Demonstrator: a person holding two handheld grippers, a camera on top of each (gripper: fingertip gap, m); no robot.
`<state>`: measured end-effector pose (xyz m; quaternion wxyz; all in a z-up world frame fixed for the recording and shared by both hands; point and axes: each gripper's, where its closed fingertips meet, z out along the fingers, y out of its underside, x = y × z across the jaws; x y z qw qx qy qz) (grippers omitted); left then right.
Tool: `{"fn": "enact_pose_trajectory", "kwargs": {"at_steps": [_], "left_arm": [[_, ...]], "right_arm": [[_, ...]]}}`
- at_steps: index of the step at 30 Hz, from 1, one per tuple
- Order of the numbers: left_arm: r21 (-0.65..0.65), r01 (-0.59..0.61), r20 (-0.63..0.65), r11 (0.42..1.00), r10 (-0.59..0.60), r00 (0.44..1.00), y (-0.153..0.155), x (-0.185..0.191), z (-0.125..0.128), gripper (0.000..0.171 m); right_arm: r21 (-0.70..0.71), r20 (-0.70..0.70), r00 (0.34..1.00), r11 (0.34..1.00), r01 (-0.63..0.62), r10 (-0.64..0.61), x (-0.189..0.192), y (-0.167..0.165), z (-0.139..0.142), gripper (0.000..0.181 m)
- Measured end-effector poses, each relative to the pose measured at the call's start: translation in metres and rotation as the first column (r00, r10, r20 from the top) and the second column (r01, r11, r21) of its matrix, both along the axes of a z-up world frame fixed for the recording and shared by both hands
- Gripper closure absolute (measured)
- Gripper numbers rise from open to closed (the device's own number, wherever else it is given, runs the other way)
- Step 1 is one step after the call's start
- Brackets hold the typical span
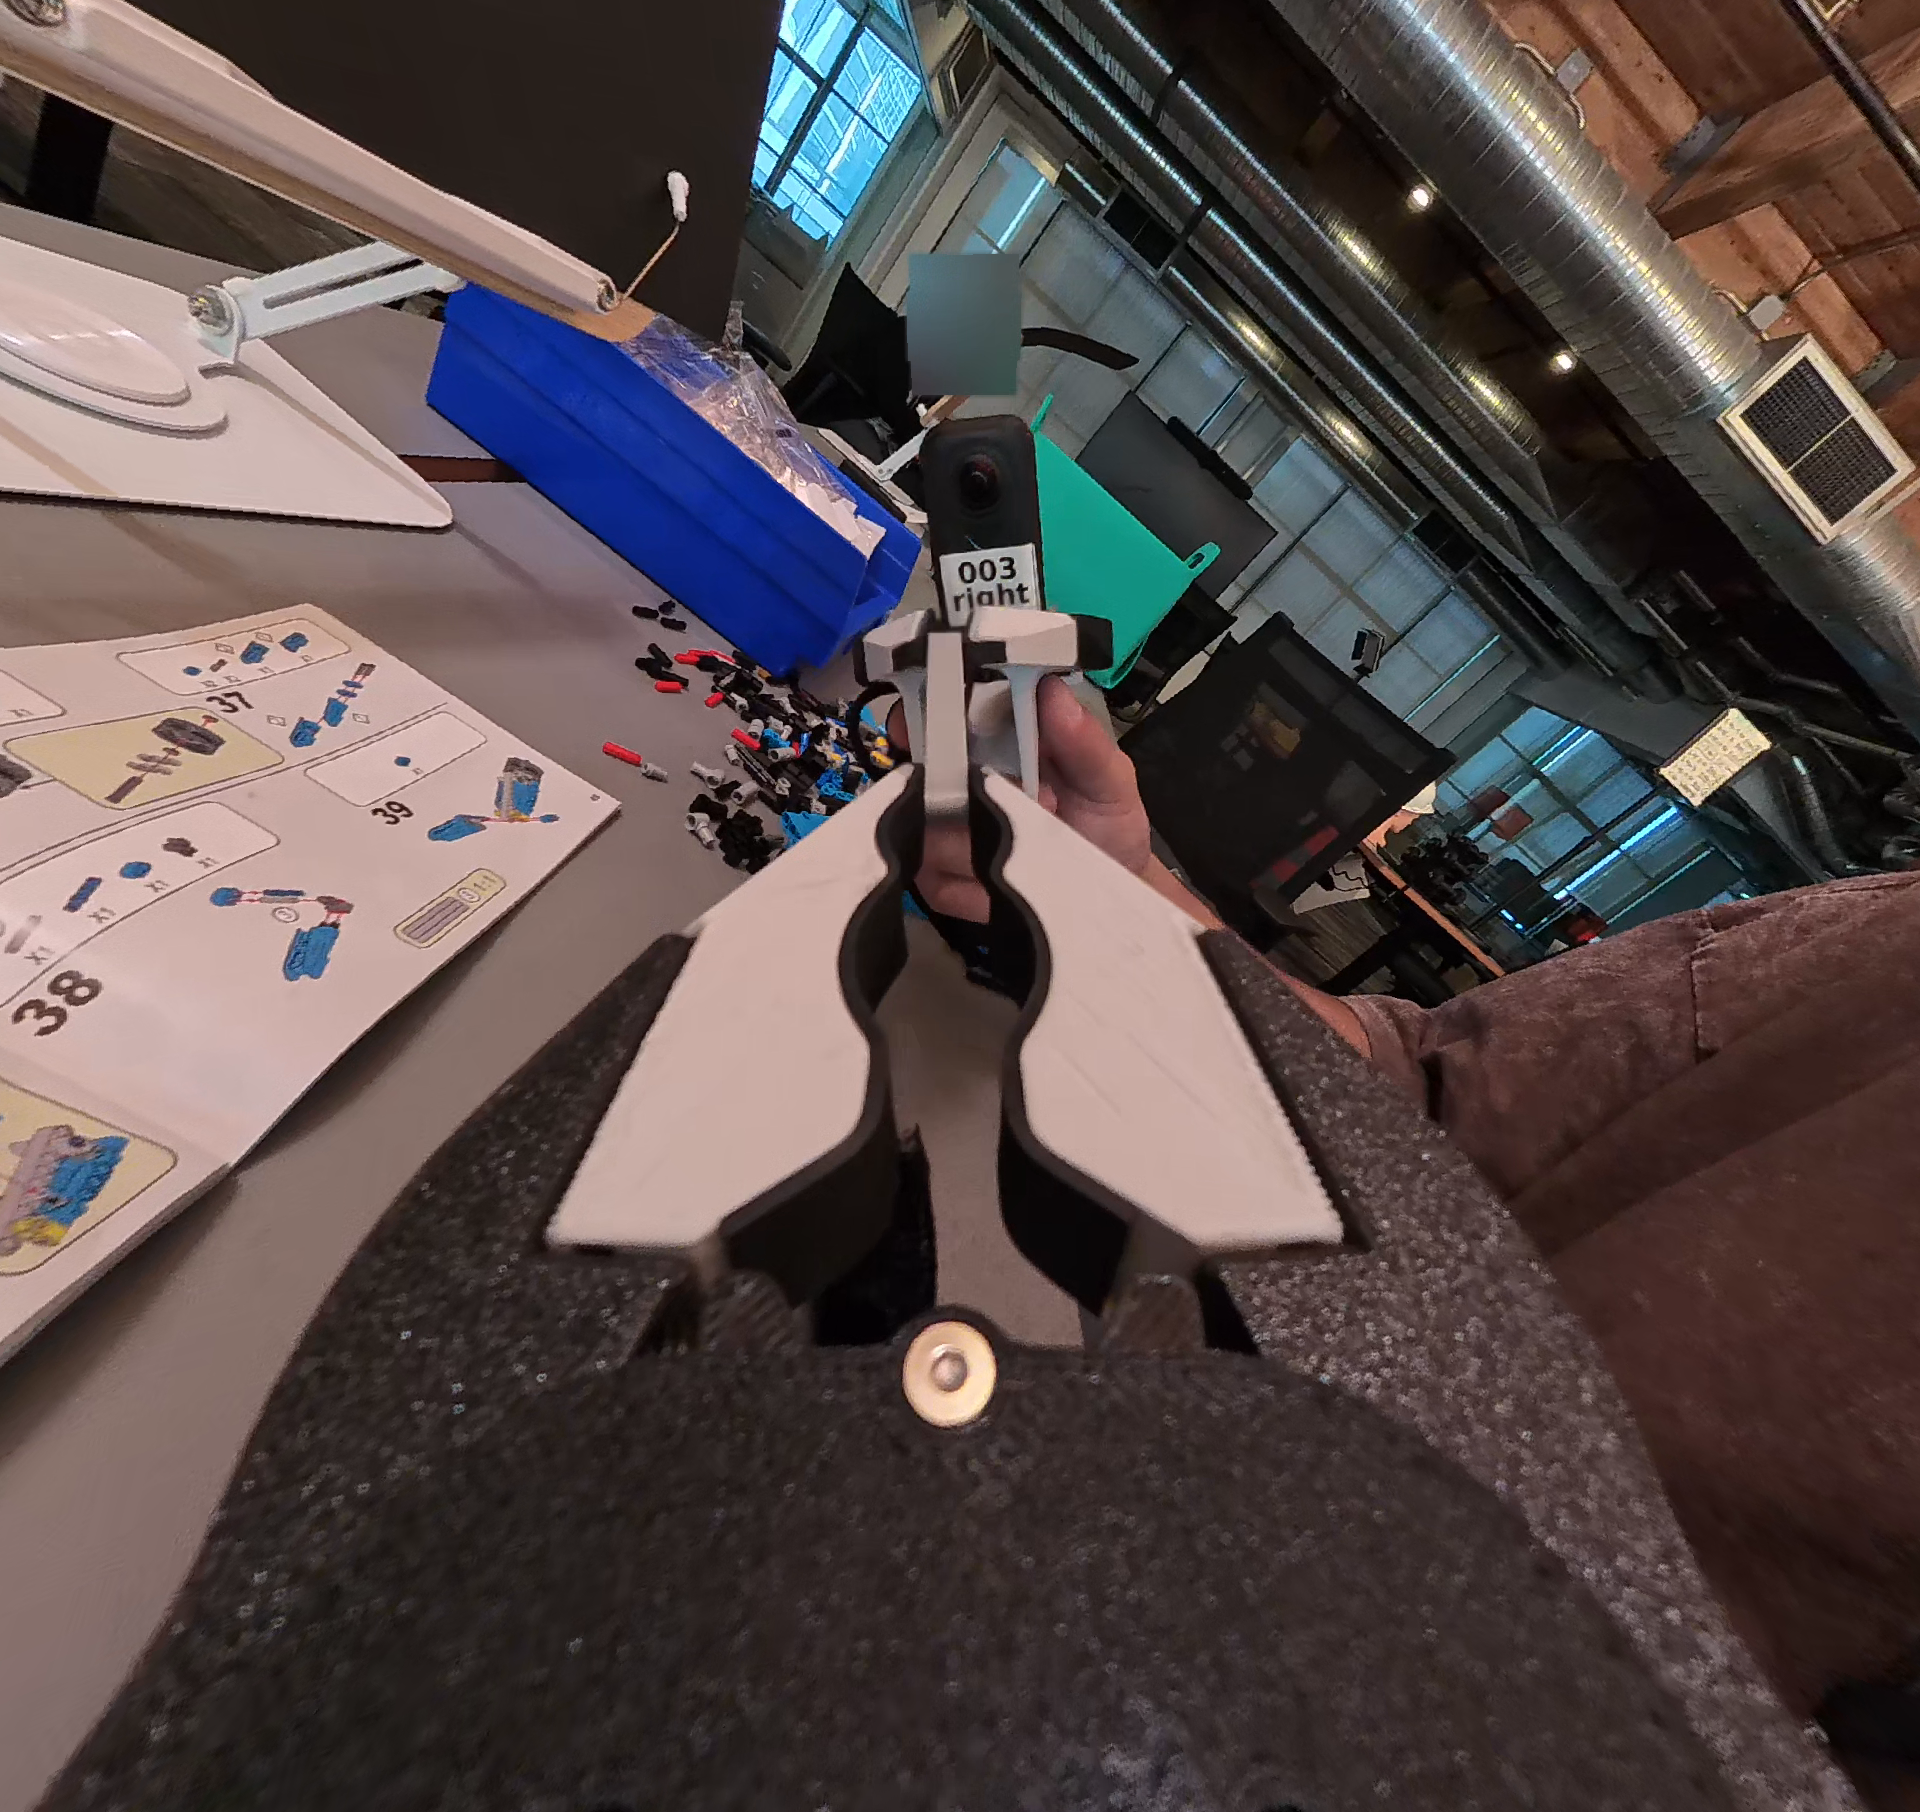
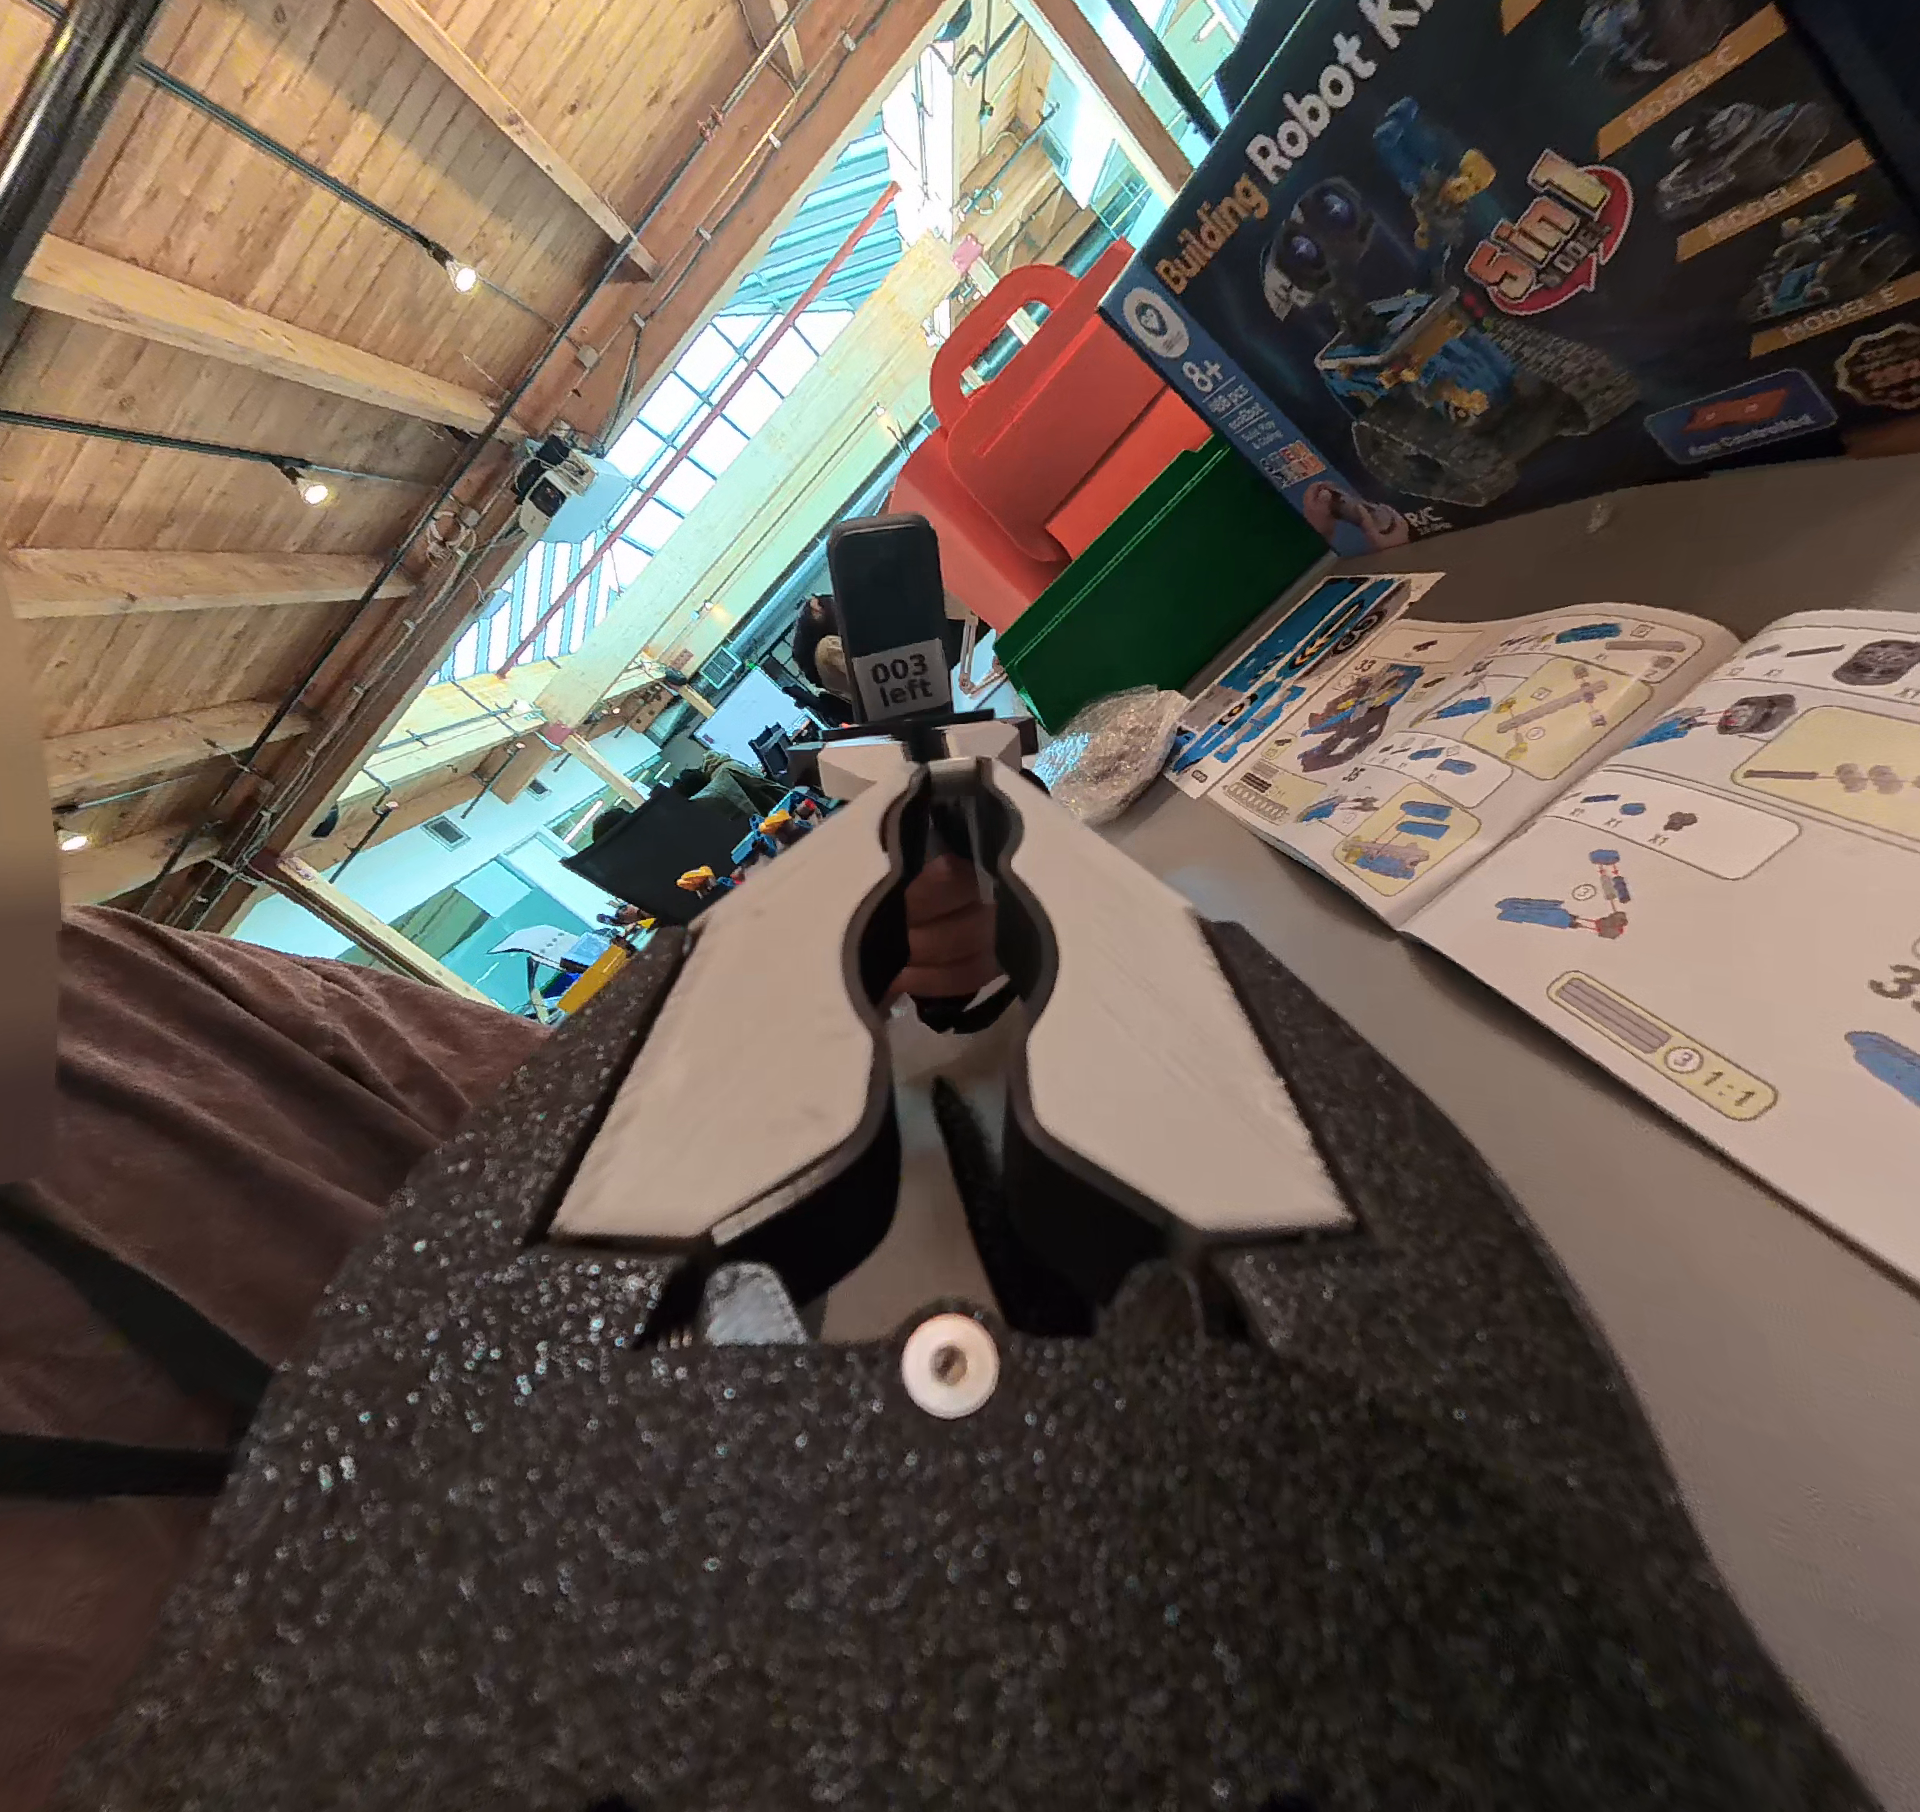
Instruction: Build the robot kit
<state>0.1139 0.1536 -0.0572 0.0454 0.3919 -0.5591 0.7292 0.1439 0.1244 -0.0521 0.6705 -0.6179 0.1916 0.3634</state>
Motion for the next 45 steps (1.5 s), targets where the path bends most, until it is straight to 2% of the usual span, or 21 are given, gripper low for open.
{"fn": "enact_pose_trajectory", "kwargs": {"at_steps": [3, 5, 6, 7, 9, 11, 12, 15, 18, 20, 26, 32, 34, 36, 38, 40, 43, 45], "left_arm": [[0.055, -0.005, -0.002, 0.998, 0.006, 1.0, 0.0, 0.001, -0.007, 0.165], [0.193, -0.03, 0.0, 0.981, 0.03, 1.0, 0.002, 0.003, -0.023, 0.164], [0.297, -0.046, 0.003, 0.954, 0.048, 0.999, 0.005, 0.004, -0.036, 0.164], [0.403, -0.061, 0.004, 0.913, 0.065, 0.998, 0.009, 0.006, -0.051, 0.164], [0.602, -0.074, 0.003, 0.795, 0.09, 0.996, 0.02, 0.007, -0.082, 0.164], [0.719, -0.052, 0.002, 0.693, 0.074, 0.997, 0.026, 0.004, -0.104, 0.164], [0.738, -0.034, -0.003, 0.673, 0.055, 0.998, 0.025, 0.002, -0.11, 0.164], [0.738, 0.041, -0.043, 0.674, -0.014, 0.999, 0.012, -0.008, -0.118, 0.164], [0.809, 0.071, -0.067, 0.584, -0.029, 0.997, 0.015, -0.013, -0.136, 0.164], [0.83, 0.1, -0.093, 0.549, -0.04, 0.995, 0.016, -0.016, -0.146, 0.164], [0.799, 0.198, -0.163, 0.568, -0.112, 0.98, 0.006, -0.034, -0.148, 0.164], [0.797, 0.218, -0.168, 0.563, -0.141, 0.976, 0.004, -0.041, -0.145, 0.147], [0.787, 0.184, -0.14, 0.589, -0.12, 0.983, 0.007, -0.035, -0.139, 0.144], [0.756, 0.137, -0.099, 0.64, -0.096, 0.99, 0.008, -0.028, -0.126, 0.142], [0.715, 0.056, -0.033, 0.697, -0.047, 0.998, 0.011, -0.016, -0.109, 0.143], [0.693, -0.072, 0.032, 0.717, 0.069, 0.997, 0.025, 0.002, -0.096, 0.143], [0.692, -0.25, 0.06, 0.677, 0.292, 0.955, 0.061, 0.028, -0.091, 0.143], [0.694, -0.332, 0.074, 0.639, 0.396, 0.915, 0.078, 0.038, -0.091, 0.143]], "right_arm": [[-0.037, 0.025, 1.0, 0.999, 0.014, -0.014, 0.002, 0.0, -0.006, 0.173], [-0.106, 0.066, 0.996, 0.992, 0.063, -0.057, 0.009, 0.001, -0.016, 0.172], [-0.165, 0.113, 0.988, 0.979, 0.123, -0.105, 0.017, 0.0, -0.026, 0.173], [-0.216, 0.168, 0.973, 0.957, 0.191, -0.157, 0.027, -0.003, -0.034, 0.172], [-0.295, 0.258, 0.936, 0.903, 0.314, -0.241, 0.046, -0.011, -0.047, 0.171], [-0.321, 0.297, 0.909, 0.867, 0.382, -0.291, 0.056, -0.017, -0.052, 0.171], [-0.316, 0.289, 0.909, 0.867, 0.386, -0.3, 0.057, -0.018, -0.051, 0.171], [-0.297, 0.238, 0.927, 0.887, 0.353, -0.289, 0.053, -0.015, -0.048, 0.169], [-0.314, 0.254, 0.926, 0.882, 0.351, -0.279, 0.052, -0.014, -0.051, 0.169], [-0.322, 0.282, 0.917, 0.873, 0.366, -0.281, 0.054, -0.015, -0.051, 0.169], [-0.327, 0.349, 0.885, 0.844, 0.425, -0.31, 0.064, -0.028, -0.045, 0.169], [-0.319, 0.407, 0.837, 0.801, 0.506, -0.366, 0.081, -0.05, -0.037, 0.169], [-0.313, 0.413, 0.826, 0.791, 0.525, -0.385, 0.086, -0.057, -0.034, 0.169], [-0.31, 0.428, 0.809, 0.775, 0.551, -0.404, 0.092, -0.065, -0.032, 0.169], [-0.303, 0.436, 0.792, 0.759, 0.577, -0.427, 0.098, -0.074, -0.029, 0.169], [-0.292, 0.428, 0.784, 0.752, 0.591, -0.45, 0.102, -0.081, -0.025, 0.169], [-0.284, 0.408, 0.781, 0.747, 0.6, -0.472, 0.107, -0.09, -0.023, 0.169], [-0.295, 0.426, 0.766, 0.727, 0.62, -0.481, 0.113, -0.098, -0.024, 0.169]]}}
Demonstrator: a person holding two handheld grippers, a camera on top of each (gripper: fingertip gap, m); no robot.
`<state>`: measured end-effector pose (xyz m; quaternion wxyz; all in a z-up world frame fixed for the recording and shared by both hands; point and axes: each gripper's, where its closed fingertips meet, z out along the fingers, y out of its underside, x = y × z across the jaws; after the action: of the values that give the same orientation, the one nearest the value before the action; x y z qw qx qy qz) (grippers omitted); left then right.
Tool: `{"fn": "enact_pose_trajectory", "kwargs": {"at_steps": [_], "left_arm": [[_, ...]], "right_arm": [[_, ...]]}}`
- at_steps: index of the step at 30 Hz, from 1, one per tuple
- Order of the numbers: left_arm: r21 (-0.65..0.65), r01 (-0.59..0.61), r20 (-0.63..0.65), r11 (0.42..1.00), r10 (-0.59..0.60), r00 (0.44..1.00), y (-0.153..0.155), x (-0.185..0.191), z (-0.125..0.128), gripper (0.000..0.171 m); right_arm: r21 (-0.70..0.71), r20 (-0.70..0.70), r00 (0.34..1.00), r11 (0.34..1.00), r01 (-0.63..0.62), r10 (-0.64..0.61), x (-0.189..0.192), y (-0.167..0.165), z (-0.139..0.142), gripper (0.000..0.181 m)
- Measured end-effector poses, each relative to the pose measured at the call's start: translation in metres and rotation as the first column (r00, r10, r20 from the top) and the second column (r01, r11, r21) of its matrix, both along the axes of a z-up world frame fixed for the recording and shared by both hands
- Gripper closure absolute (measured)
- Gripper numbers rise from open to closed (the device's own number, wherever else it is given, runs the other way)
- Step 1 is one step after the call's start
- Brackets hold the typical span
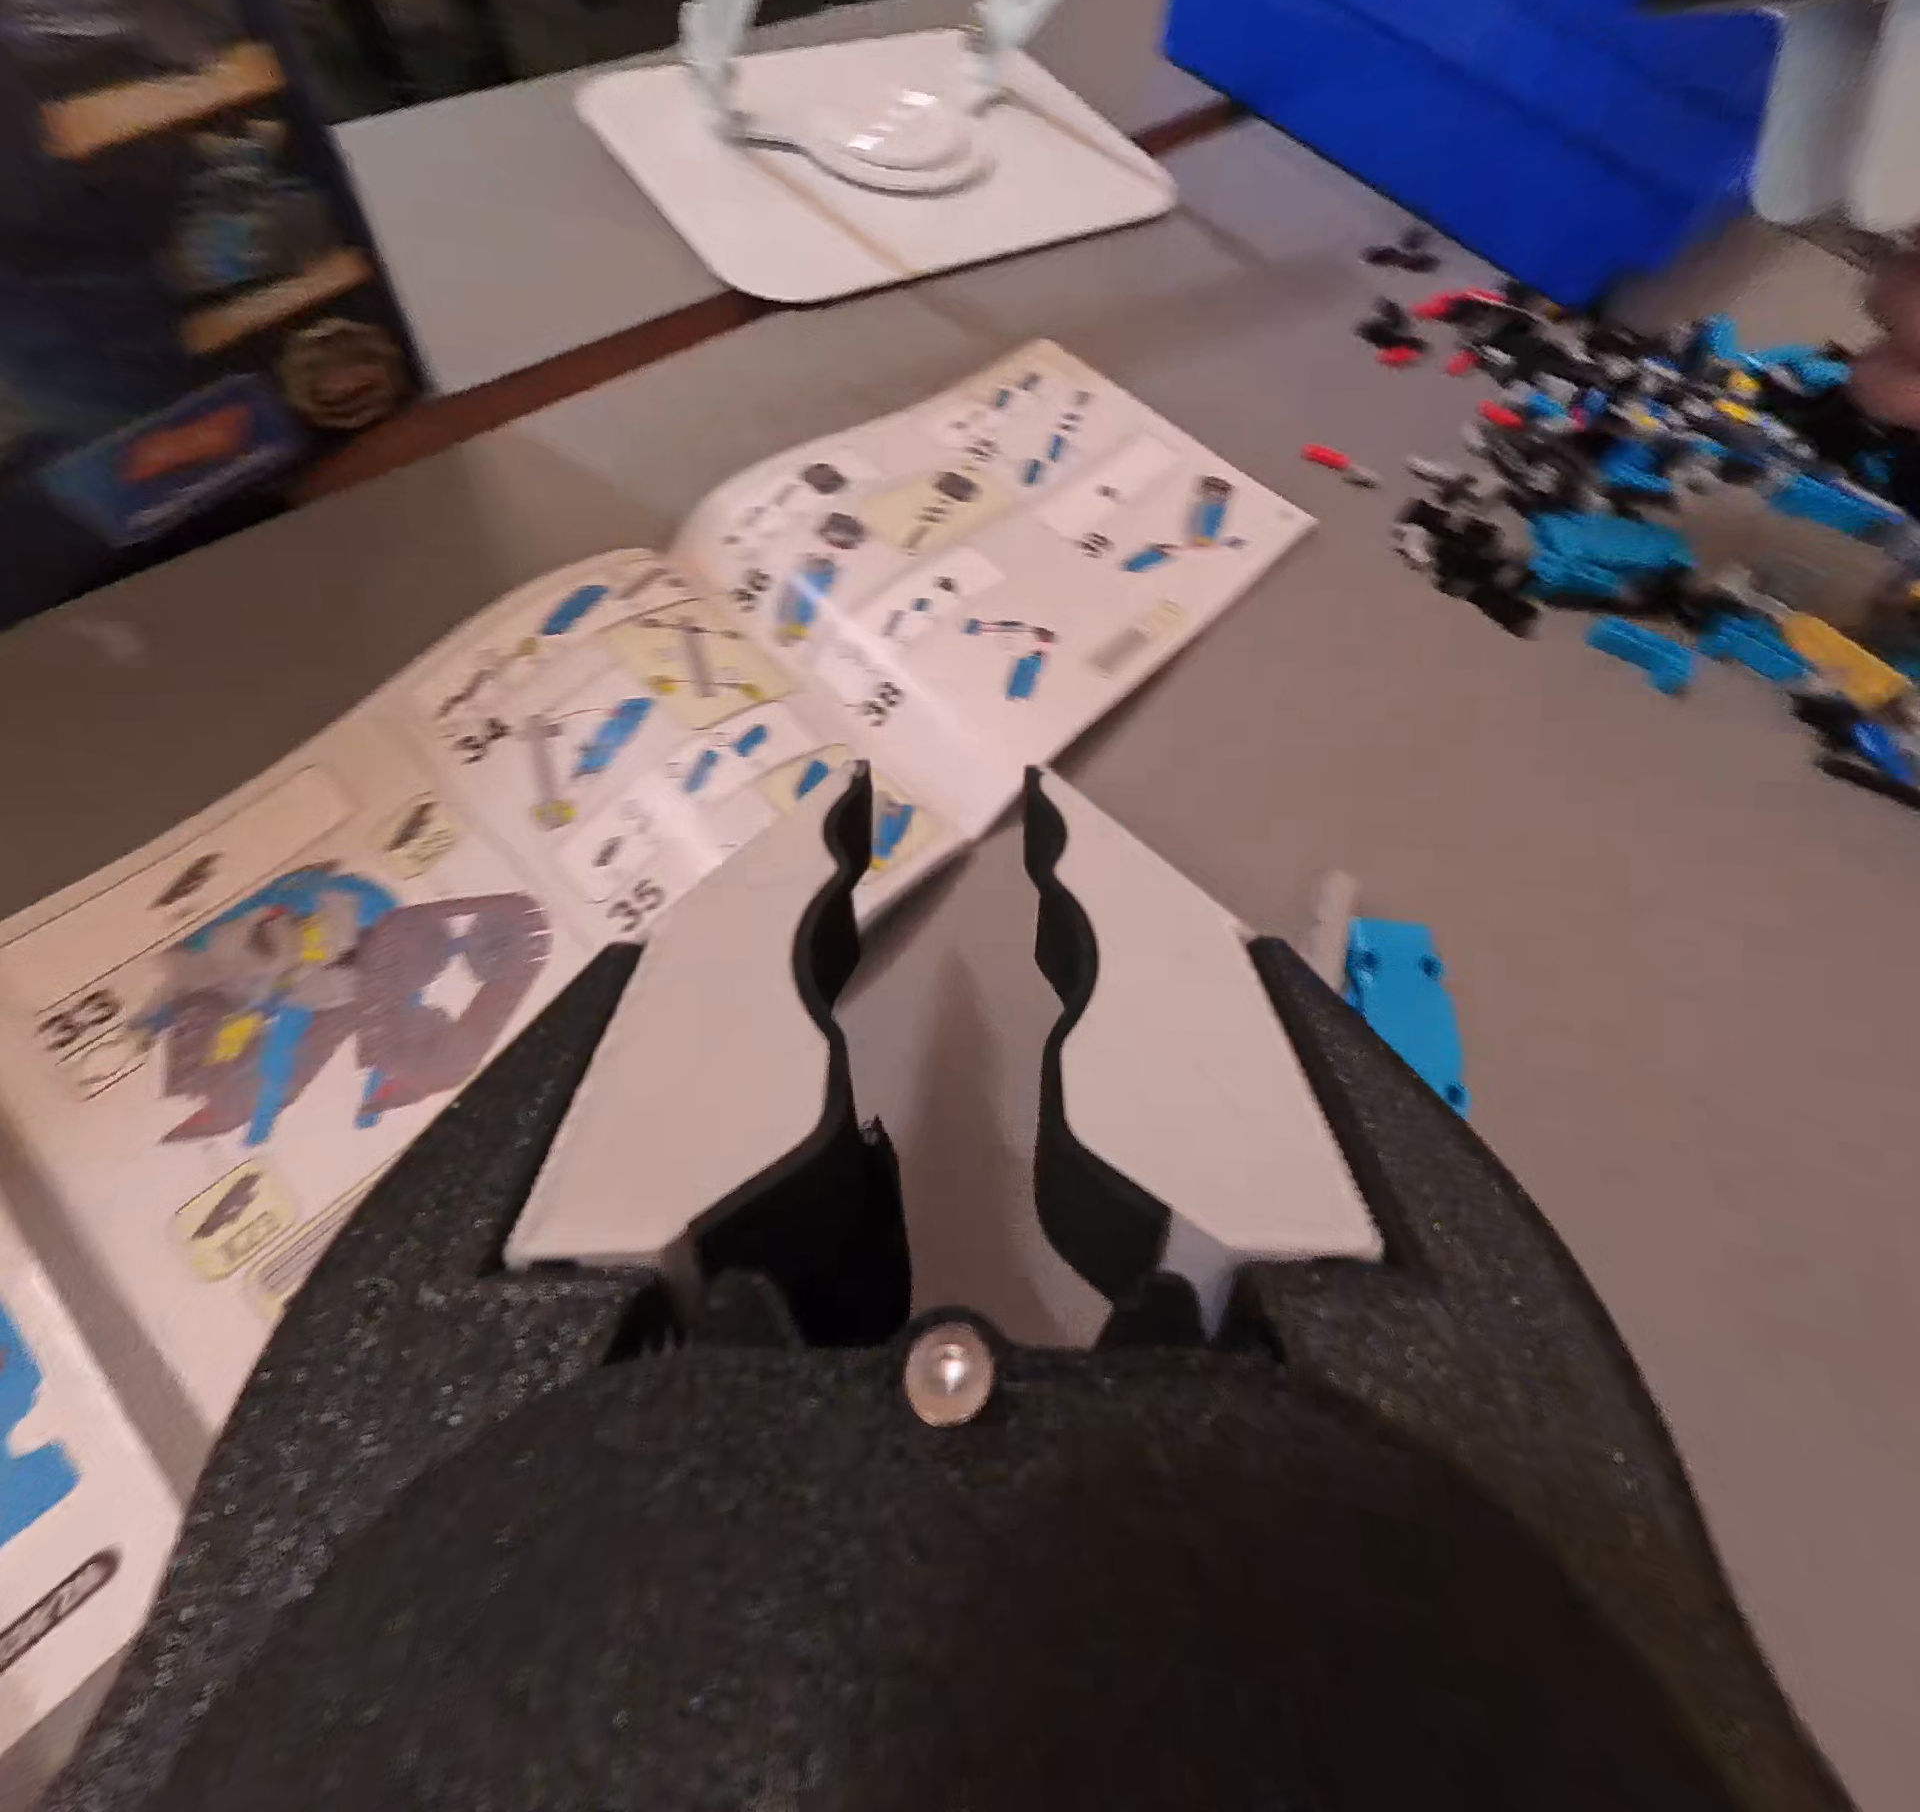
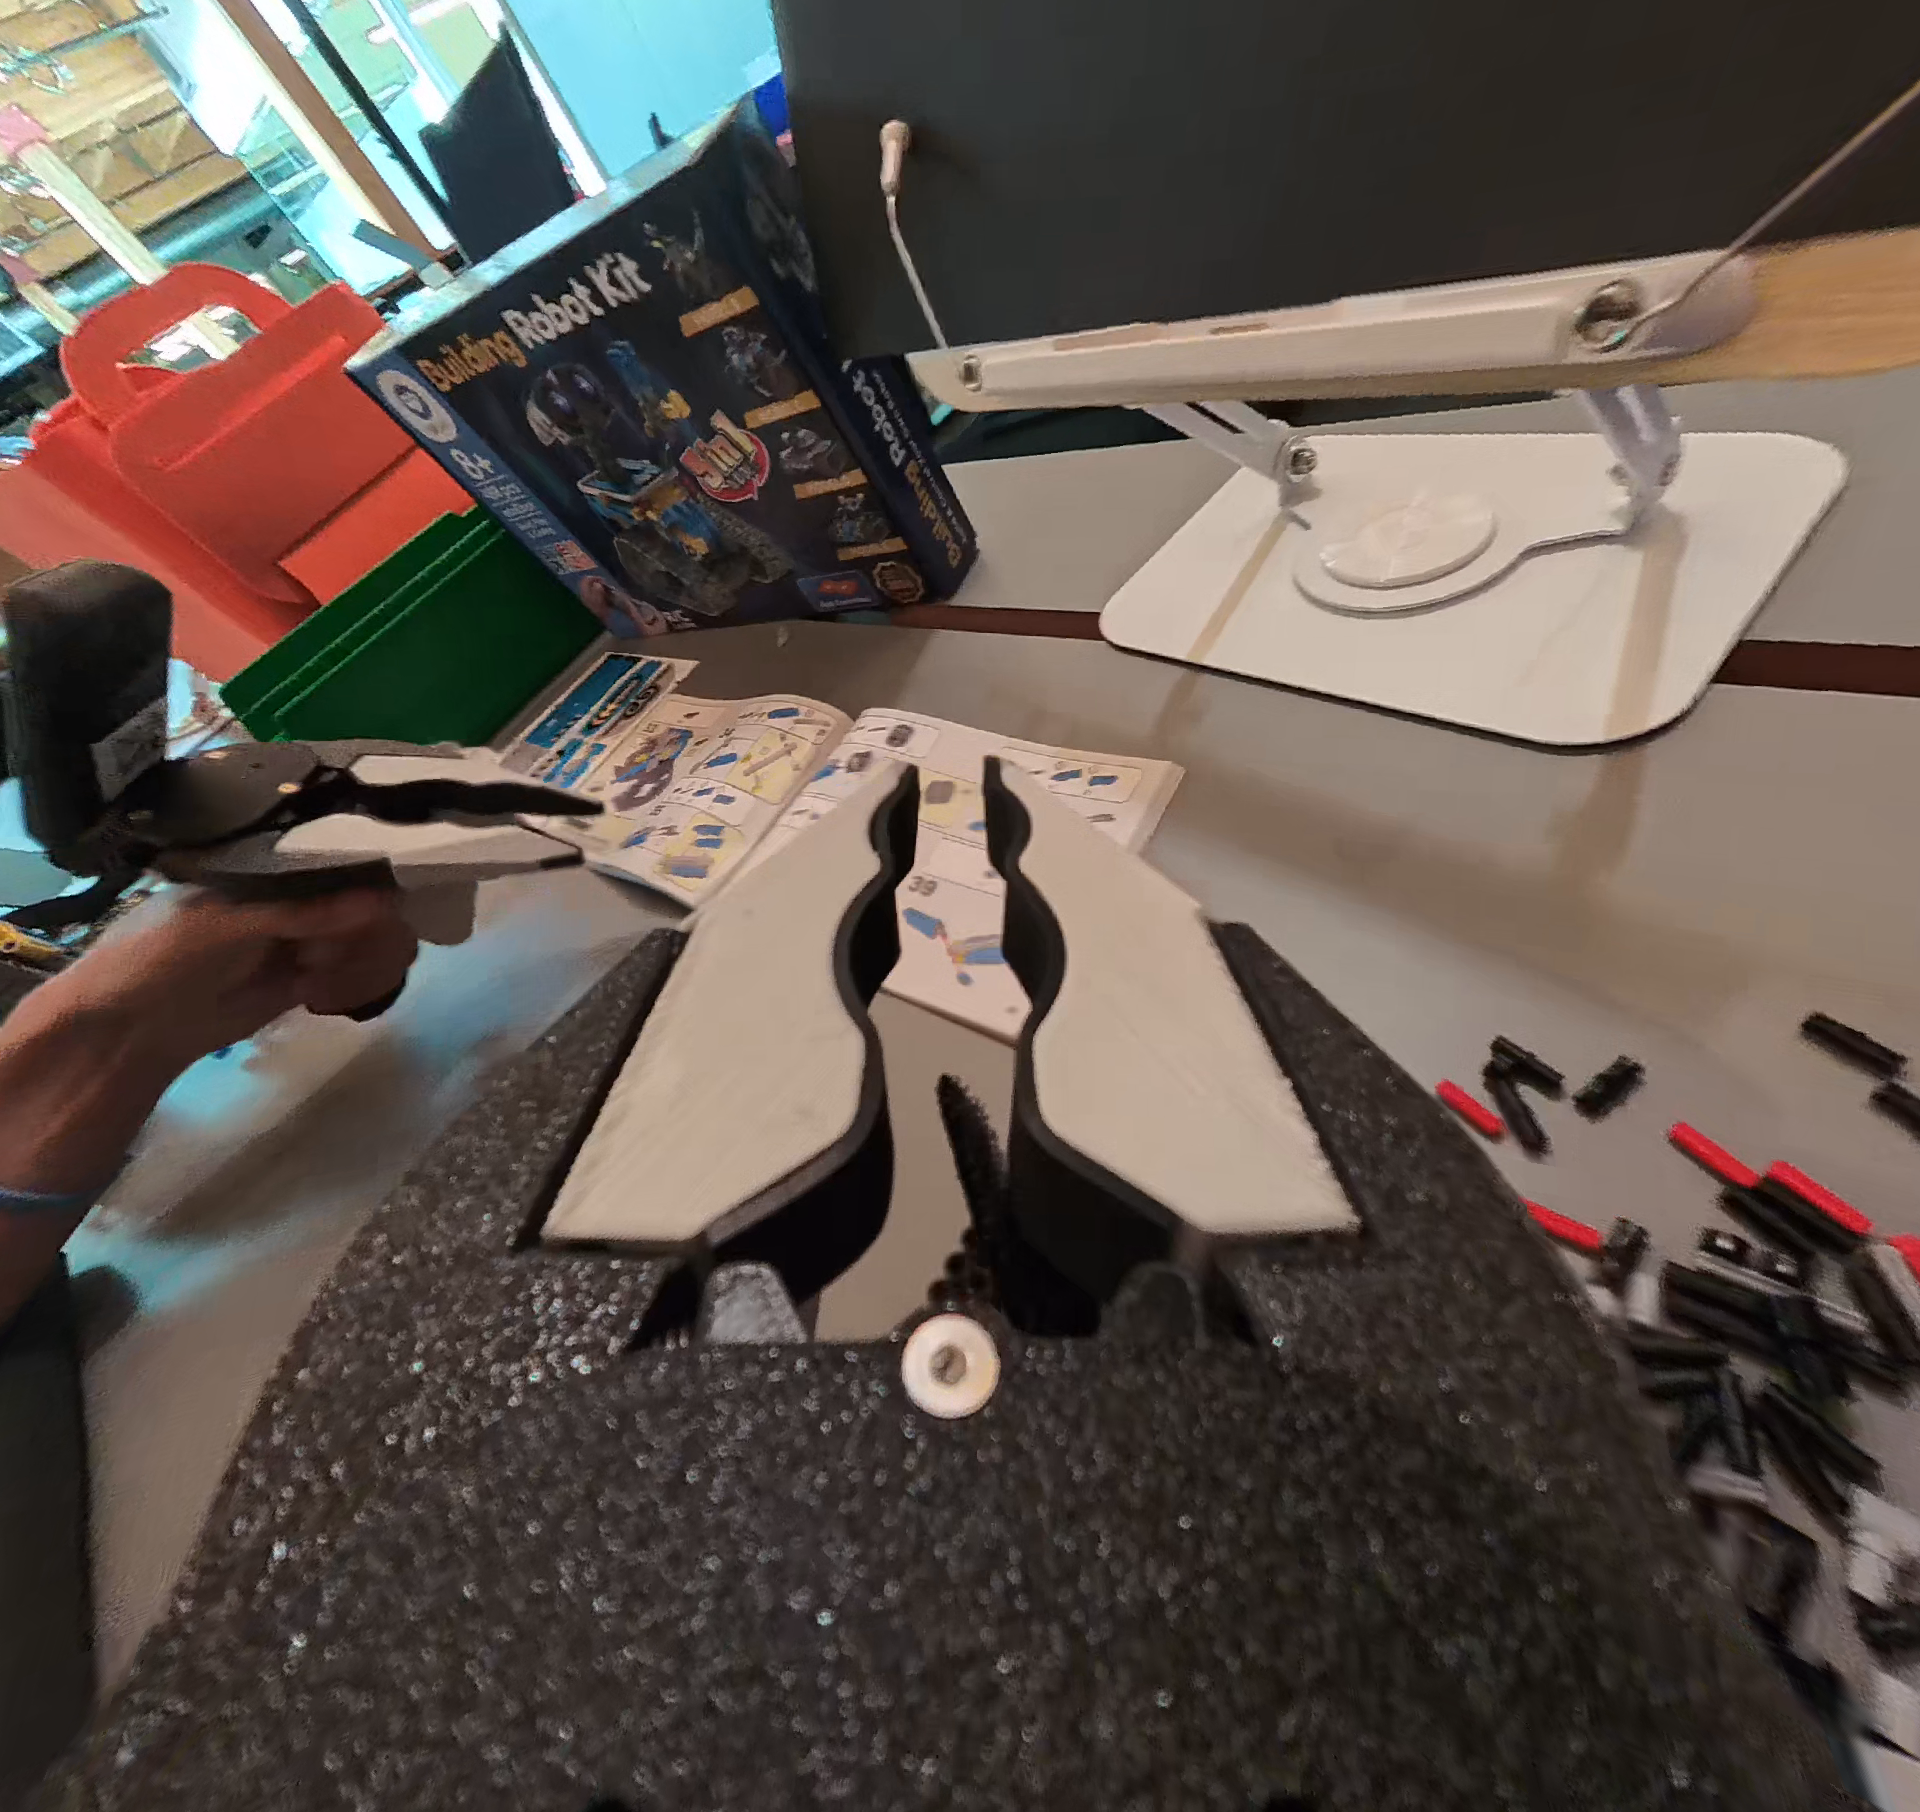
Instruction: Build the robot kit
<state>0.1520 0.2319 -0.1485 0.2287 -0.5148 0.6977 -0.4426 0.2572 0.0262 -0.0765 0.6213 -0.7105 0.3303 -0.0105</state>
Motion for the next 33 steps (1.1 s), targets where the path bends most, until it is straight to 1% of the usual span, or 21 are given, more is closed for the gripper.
{"fn": "enact_pose_trajectory", "kwargs": {"at_steps": [3, 5, 8, 10, 12, 15, 17, 20, 24, 26, 27, 31, 33], "left_arm": [[-0.004, -0.08, 0.028, 0.997, 0.08, 0.996, 0.011, 0.007, 0.003, 0.144], [-0.035, -0.098, 0.049, 0.995, 0.099, 0.994, 0.013, 0.009, 0.008, 0.145], [-0.066, -0.113, 0.041, 0.991, 0.115, 0.992, 0.014, 0.009, 0.01, 0.145], [-0.083, -0.11, 0.051, 0.99, 0.115, 0.992, 0.013, 0.009, 0.013, 0.145], [-0.147, -0.069, 0.066, 0.987, 0.079, 0.995, 0.004, 0.008, 0.019, 0.145], [-0.272, -0.016, 0.088, 0.962, 0.041, 0.995, -0.007, 0.006, 0.031, 0.146], [-0.297, -0.006, 0.098, 0.955, 0.037, 0.995, -0.008, 0.006, 0.034, 0.146], [-0.293, -0.02, 0.093, 0.956, 0.049, 0.994, -0.005, 0.007, 0.033, 0.146], [-0.299, -0.018, 0.095, 0.954, 0.049, 0.994, -0.005, 0.006, 0.035, 0.146], [-0.292, -0.024, 0.101, 0.956, 0.056, 0.993, -0.003, 0.006, 0.036, 0.146], [-0.295, -0.024, 0.103, 0.955, 0.056, 0.993, -0.003, 0.006, 0.037, 0.146], [-0.312, -0.026, 0.094, 0.95, 0.058, 0.994, -0.002, 0.006, 0.037, 0.146], [-0.317, -0.025, 0.088, 0.948, 0.055, 0.995, -0.002, 0.006, 0.036, 0.146]], "right_arm": [[-0.068, 0.029, 0.999, 0.997, 0.025, -0.023, 0.008, -0.014, -0.005, 0.167], [-0.149, 0.057, 0.998, 0.989, 0.013, -0.004, 0.009, -0.023, -0.011, 0.166], [-0.276, 0.112, 0.992, 0.961, -0.031, 0.064, 0.004, -0.035, -0.018, 0.16], [-0.318, 0.114, 0.984, 0.944, -0.092, 0.134, -0.005, -0.04, -0.022, 0.16], [-0.366, 0.065, 0.976, 0.915, -0.173, 0.21, -0.017, -0.044, -0.034, 0.16], [-0.514, -0.02, 0.97, 0.83, -0.219, 0.244, -0.024, -0.06, -0.068, 0.16], [-0.561, -0.051, 0.969, 0.796, -0.228, 0.242, -0.023, -0.065, -0.083, 0.16], [-0.587, -0.076, 0.964, 0.77, -0.248, 0.253, -0.025, -0.062, -0.093, 0.16], [-0.688, -0.042, 0.983, 0.708, -0.158, 0.179, -0.011, -0.078, -0.105, 0.162], [-0.718, -0.029, 0.994, 0.69, -0.094, 0.105, 0.0, -0.092, -0.108, 0.163], [-0.722, -0.04, 0.996, 0.686, -0.088, 0.085, 0.001, -0.098, -0.108, 0.163], [-0.743, -0.041, 0.997, 0.665, -0.078, 0.071, -0.002, -0.122, -0.105, 0.165], [-0.725, -0.049, 0.995, 0.682, -0.092, 0.083, -0.007, -0.129, -0.099, 0.168]]}}
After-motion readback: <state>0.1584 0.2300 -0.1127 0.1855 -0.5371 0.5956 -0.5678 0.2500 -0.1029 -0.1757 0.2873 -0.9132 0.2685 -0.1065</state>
